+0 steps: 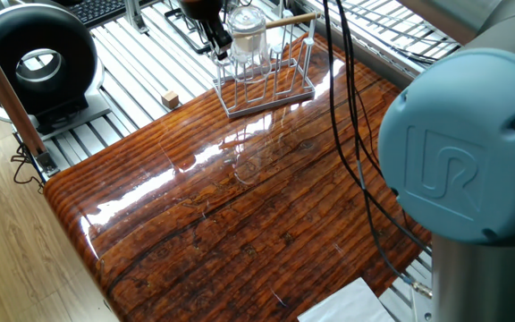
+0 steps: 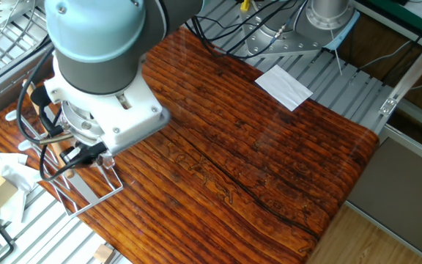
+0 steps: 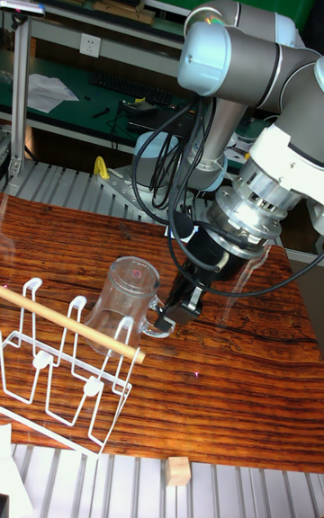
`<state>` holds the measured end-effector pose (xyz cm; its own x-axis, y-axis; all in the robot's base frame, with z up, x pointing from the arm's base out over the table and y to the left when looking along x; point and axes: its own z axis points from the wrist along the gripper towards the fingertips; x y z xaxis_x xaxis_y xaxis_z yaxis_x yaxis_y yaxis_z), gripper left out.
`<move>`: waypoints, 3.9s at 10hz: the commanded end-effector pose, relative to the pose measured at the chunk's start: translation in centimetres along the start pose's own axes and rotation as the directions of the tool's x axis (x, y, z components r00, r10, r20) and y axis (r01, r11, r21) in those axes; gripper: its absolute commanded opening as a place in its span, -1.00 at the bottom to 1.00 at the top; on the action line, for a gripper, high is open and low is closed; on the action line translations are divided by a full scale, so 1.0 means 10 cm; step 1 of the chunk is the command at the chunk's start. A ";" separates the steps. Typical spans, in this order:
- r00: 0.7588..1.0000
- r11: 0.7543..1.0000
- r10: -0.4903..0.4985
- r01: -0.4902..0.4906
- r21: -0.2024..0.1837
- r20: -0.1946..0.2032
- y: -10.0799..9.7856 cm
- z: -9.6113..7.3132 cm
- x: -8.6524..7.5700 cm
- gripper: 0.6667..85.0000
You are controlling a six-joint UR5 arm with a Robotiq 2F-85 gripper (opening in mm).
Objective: Take the cup off the cup rack
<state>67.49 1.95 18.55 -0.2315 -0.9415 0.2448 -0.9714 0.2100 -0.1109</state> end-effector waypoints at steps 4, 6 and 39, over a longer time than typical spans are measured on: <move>1.000 1.000 0.007 -0.007 -0.012 0.011 0.03 -0.07 0.04 -0.98; 0.999 1.000 0.011 -0.011 -0.014 0.030 0.00 -0.02 -0.02 -0.98; 0.998 0.997 0.007 -0.011 -0.075 -0.056 0.27 -0.66 0.53 -0.98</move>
<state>64.60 -0.07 24.02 -0.2129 -0.9386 0.2714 -0.9769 0.2098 -0.0408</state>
